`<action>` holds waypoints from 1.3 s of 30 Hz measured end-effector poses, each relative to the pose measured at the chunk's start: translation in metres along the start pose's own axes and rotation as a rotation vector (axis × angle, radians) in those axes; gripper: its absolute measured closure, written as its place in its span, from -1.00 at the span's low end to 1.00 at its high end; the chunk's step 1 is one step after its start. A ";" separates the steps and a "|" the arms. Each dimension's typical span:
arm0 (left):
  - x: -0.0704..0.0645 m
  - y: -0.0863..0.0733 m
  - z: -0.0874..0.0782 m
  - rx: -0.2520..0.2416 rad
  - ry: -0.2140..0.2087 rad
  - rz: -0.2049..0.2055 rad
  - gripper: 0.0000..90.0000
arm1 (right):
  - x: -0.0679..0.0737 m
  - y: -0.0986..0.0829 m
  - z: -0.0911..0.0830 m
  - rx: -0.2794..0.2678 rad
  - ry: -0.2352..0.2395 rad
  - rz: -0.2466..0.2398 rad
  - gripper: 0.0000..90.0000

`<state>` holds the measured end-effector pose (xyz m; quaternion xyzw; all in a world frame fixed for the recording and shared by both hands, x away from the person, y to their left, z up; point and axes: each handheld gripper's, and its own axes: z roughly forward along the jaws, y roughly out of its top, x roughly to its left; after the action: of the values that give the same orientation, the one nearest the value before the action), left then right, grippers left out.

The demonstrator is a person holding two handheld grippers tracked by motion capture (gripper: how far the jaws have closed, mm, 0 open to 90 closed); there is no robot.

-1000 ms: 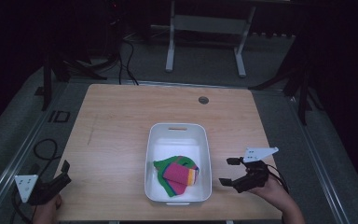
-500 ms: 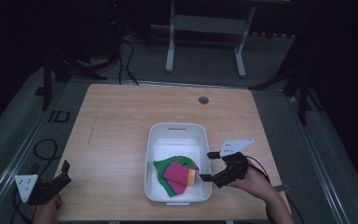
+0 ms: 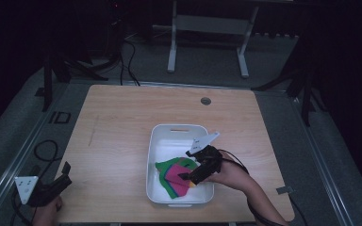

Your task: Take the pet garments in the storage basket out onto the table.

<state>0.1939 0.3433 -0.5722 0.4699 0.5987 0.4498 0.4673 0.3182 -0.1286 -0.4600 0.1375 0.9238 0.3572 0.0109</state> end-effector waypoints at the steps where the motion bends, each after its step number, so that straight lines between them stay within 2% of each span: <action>1: 0.000 0.000 0.000 0.000 -0.001 -0.001 -0.96 | 0.000 0.006 0.009 0.020 0.001 -0.009 -0.69; 3: 0.000 0.000 0.000 0.001 -0.003 -0.001 -0.96 | 0.000 0.008 0.014 0.033 0.002 -0.008 -0.69; 4: 0.000 0.000 0.000 0.000 -0.003 -0.001 -0.96 | -0.001 0.013 0.023 0.058 -0.004 -0.018 -0.69; 10: 0.000 0.000 0.000 0.001 -0.006 0.000 -0.96 | -0.001 0.024 0.051 0.139 -0.030 -0.037 -0.68; 11: 0.000 0.000 0.000 0.001 -0.006 0.000 -0.96 | -0.001 0.024 0.051 0.139 -0.030 -0.037 -0.68; 14: 0.001 0.000 0.000 0.001 -0.009 0.000 -0.96 | -0.003 0.024 0.068 0.221 -0.049 -0.041 -0.68; 15: 0.001 0.000 0.000 0.001 -0.009 0.000 -0.96 | -0.003 0.024 0.068 0.221 -0.049 -0.041 -0.68; 16: 0.001 0.000 0.000 0.002 -0.009 0.001 -0.96 | -0.003 0.023 0.072 0.243 -0.054 -0.039 -0.68; 17: 0.001 0.000 0.000 0.004 -0.008 0.004 -0.96 | -0.002 0.023 0.078 0.287 -0.061 -0.045 -0.67; 21: 0.000 0.000 0.000 0.001 -0.006 0.005 -0.96 | 0.000 0.023 0.089 0.349 -0.068 -0.052 -0.62; 23: 0.000 0.000 0.000 0.001 -0.006 0.006 -0.96 | 0.002 0.020 0.096 0.407 -0.098 -0.069 -0.58; 24: 0.000 0.000 0.000 0.001 -0.006 0.006 -0.96 | 0.002 0.020 0.096 0.407 -0.098 -0.069 -0.58; 25: 0.000 0.000 0.000 0.003 -0.008 0.006 -0.96 | 0.004 0.018 0.100 0.451 -0.112 -0.091 -0.53; 27: 0.000 0.000 0.000 0.004 -0.008 0.007 -0.96 | 0.008 0.017 0.104 0.489 -0.122 -0.144 -0.46; 29: 0.000 0.000 0.000 0.003 -0.008 0.006 -0.96 | 0.009 0.017 0.105 0.484 -0.116 -0.159 -0.32; 31: 0.000 0.000 0.000 0.003 -0.008 0.006 -0.96 | 0.009 0.017 0.103 0.464 -0.124 -0.155 0.02; 33: 0.000 0.000 0.000 0.004 -0.008 0.007 -0.96 | 0.011 0.018 0.101 0.460 -0.163 -0.189 0.37; 35: 0.001 0.000 0.000 0.005 -0.009 0.006 -0.96 | 0.011 0.018 0.099 0.452 -0.176 -0.203 0.53; 39: 0.001 0.000 0.000 0.006 -0.009 0.005 -0.96 | 0.010 0.021 0.088 0.420 -0.163 -0.180 0.60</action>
<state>0.1943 0.3440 -0.5721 0.4748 0.5969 0.4470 0.4674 0.3247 -0.0532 -0.5109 0.0822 0.9824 0.1426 0.0885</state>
